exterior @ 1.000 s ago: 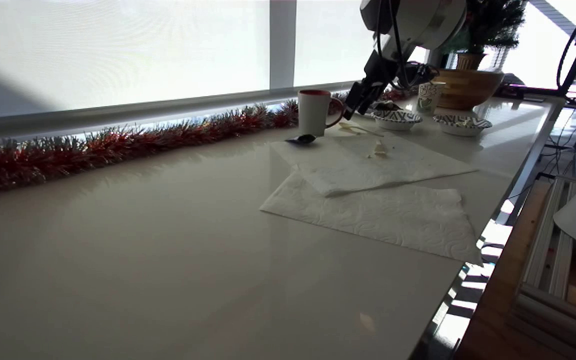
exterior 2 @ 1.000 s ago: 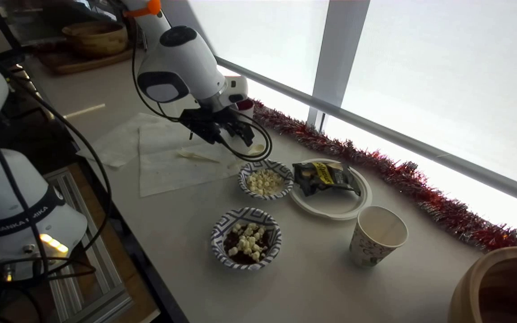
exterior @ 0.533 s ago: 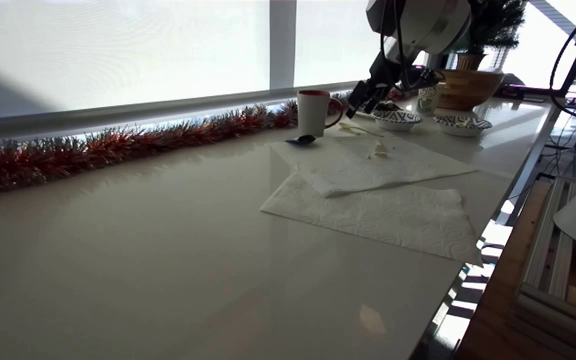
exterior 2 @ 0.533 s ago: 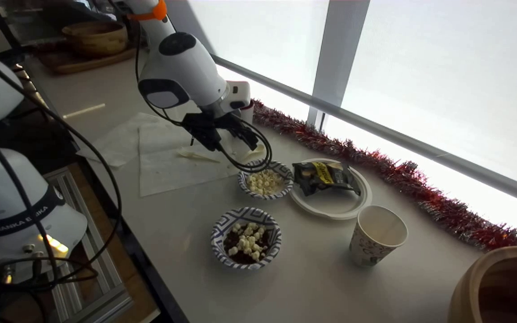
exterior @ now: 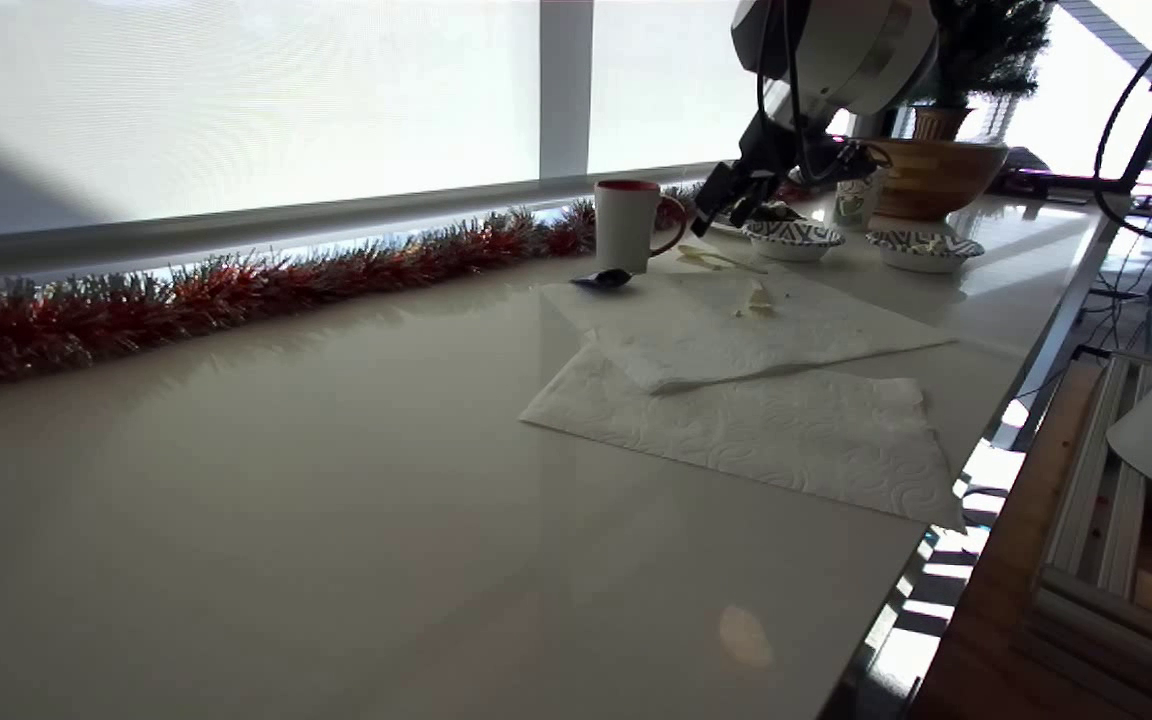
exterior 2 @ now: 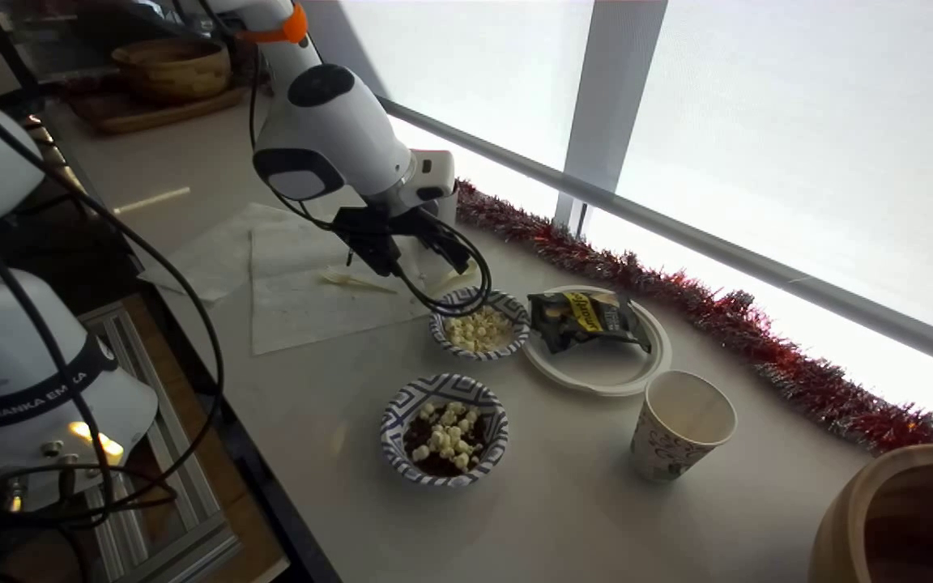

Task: Move the contents from one bowl to the next

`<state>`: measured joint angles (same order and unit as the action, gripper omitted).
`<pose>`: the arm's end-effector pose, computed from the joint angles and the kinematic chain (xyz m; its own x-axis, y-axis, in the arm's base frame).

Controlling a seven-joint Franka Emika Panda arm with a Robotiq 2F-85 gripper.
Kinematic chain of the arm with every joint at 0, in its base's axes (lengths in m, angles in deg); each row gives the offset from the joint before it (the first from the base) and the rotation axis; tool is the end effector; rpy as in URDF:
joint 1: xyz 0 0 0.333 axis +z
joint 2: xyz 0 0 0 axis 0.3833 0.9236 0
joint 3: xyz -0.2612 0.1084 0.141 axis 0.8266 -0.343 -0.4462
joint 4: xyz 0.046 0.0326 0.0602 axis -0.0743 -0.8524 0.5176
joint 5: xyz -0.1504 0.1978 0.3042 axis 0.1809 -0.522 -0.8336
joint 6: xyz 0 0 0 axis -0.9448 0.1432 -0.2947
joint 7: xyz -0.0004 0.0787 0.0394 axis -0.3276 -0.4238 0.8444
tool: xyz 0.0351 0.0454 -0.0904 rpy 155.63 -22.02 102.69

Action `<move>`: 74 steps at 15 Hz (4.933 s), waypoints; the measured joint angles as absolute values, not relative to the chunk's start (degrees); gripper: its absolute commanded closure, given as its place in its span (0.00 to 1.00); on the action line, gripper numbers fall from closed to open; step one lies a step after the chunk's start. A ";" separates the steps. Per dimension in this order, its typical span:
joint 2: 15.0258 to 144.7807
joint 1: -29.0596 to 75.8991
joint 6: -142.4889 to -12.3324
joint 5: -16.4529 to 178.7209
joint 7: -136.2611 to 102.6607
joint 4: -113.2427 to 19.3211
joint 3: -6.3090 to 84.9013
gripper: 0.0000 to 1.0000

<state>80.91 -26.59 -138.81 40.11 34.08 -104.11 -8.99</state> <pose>0.4468 -0.0967 0.2225 0.8659 -0.0370 0.4989 -0.0530 -0.9984 0.0179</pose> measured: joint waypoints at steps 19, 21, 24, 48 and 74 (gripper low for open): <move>89.40 -30.42 -147.43 41.02 33.35 -104.17 -11.67 0.89; 89.39 -30.44 -147.43 41.02 33.35 -104.23 -11.67 1.00; 88.90 -31.85 -147.44 41.05 33.35 -104.23 -13.02 0.96; 51.86 -46.27 -57.81 47.95 56.29 -99.08 9.43 0.97; 65.79 -12.13 -57.42 60.64 36.68 -91.62 57.03 0.97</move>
